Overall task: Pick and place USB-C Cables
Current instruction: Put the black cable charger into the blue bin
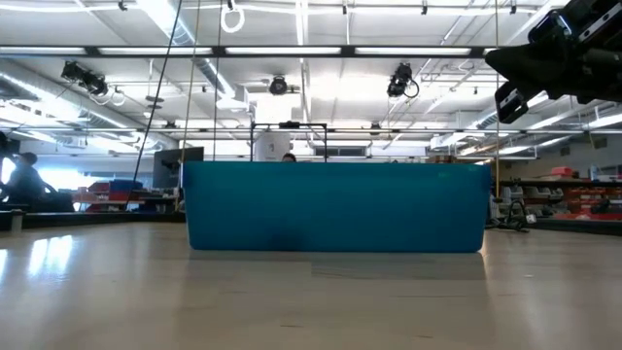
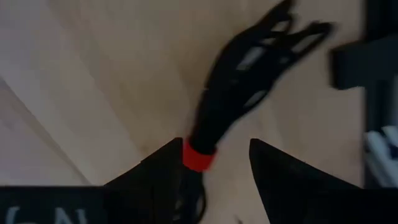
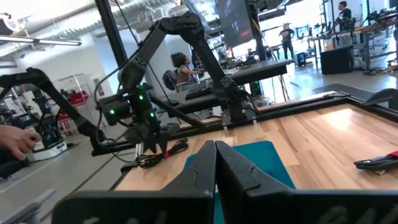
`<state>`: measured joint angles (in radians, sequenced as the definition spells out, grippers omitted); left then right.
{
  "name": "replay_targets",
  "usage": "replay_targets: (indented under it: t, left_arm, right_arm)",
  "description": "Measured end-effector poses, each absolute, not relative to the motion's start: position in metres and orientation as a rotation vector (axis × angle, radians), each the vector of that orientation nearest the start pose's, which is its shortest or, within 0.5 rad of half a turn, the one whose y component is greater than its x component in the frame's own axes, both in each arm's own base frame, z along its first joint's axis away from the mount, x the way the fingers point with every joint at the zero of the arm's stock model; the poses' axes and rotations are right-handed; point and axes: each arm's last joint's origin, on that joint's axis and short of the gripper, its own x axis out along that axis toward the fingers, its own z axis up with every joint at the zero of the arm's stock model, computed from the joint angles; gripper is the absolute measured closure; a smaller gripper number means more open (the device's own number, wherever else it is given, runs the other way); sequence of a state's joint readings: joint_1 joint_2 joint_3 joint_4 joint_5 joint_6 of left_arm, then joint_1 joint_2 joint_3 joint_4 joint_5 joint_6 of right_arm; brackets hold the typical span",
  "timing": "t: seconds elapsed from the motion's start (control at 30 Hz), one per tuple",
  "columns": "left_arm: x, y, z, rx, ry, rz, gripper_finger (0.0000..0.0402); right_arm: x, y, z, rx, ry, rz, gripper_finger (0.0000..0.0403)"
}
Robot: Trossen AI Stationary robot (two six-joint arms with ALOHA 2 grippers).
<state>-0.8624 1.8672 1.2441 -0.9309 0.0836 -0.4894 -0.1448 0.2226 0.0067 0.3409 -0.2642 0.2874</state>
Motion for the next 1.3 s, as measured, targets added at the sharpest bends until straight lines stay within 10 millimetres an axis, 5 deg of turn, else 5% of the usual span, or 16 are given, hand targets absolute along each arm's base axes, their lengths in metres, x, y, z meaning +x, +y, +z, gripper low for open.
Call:
replay_targets:
  t: [0.43, 0.83, 1.3]
  left_arm:
    - [0.212, -0.242, 0.146, 0.219, 1.610, -0.301, 0.0216]
    - [0.214, -0.243, 0.147, 0.168, 1.602, -0.268, 0.0339]
    - [0.229, -0.229, 0.147, 0.116, 1.601, -0.220, 0.0339]
  right_arm:
    - [0.110, -0.008, 0.180, 0.263, -0.105, 0.136, 0.0388]
    - [0.110, -0.008, 0.180, 0.263, -0.105, 0.136, 0.0388]
    - [0.110, -0.008, 0.180, 0.263, -0.105, 0.135, 0.0388]
